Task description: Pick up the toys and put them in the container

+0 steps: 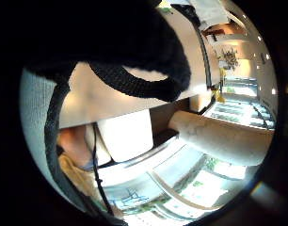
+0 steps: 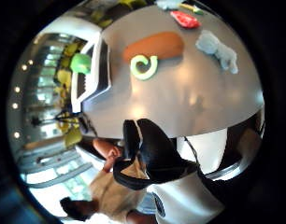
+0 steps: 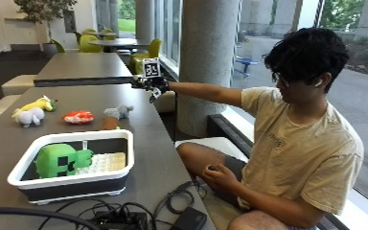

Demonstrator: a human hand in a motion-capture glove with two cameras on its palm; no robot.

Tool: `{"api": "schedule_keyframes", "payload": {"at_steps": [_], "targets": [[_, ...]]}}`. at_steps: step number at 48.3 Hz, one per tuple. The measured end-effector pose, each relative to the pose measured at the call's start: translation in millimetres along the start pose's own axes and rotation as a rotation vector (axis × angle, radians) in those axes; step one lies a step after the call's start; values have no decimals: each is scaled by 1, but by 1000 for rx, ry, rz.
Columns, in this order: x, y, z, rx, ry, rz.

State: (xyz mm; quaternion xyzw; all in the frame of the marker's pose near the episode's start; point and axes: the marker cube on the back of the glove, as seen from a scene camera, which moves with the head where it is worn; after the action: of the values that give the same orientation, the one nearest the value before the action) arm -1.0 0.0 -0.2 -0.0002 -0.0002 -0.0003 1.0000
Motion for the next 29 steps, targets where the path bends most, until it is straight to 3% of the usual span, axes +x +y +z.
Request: {"api": "schedule_keyframes", "payload": {"at_steps": [7, 29], "targets": [[8, 1, -5, -5, 89, 6], [-7, -13, -5, 48, 17, -18]]}}
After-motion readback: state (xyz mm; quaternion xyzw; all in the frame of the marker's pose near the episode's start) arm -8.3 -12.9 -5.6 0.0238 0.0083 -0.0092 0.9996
